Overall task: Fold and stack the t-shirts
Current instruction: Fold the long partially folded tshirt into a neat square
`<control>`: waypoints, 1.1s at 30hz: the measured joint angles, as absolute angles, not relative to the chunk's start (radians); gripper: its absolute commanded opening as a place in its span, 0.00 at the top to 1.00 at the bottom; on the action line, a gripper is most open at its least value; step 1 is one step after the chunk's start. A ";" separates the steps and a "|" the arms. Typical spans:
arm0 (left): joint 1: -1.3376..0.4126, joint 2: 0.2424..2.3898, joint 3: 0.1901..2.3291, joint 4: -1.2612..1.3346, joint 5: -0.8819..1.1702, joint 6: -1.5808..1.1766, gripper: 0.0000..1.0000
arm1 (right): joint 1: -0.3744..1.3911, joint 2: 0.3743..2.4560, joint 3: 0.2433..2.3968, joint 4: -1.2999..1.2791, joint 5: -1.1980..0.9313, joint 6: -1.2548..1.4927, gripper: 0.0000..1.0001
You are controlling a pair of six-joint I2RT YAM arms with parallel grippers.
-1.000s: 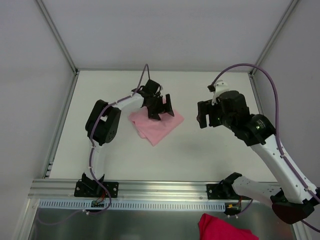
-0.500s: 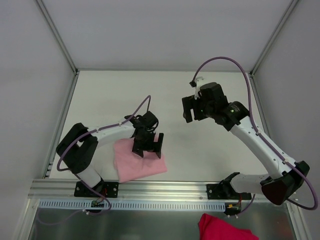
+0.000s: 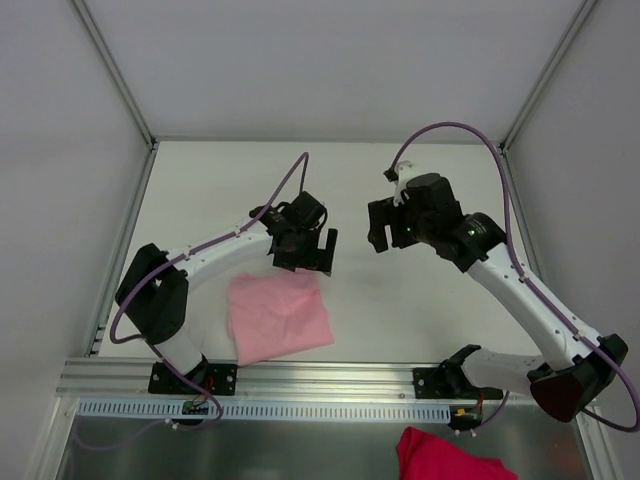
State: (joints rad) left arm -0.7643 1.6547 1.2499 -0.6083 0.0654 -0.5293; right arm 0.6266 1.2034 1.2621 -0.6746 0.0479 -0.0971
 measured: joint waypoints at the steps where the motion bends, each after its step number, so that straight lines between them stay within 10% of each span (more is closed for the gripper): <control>1: -0.764 1.653 1.250 -0.622 0.039 -0.538 0.01 | 0.627 1.190 1.256 -0.679 0.051 -0.097 0.18; 33: -0.764 1.771 1.156 -0.587 -0.044 -0.579 0.01 | 0.627 1.053 1.221 -0.748 0.109 -0.096 0.18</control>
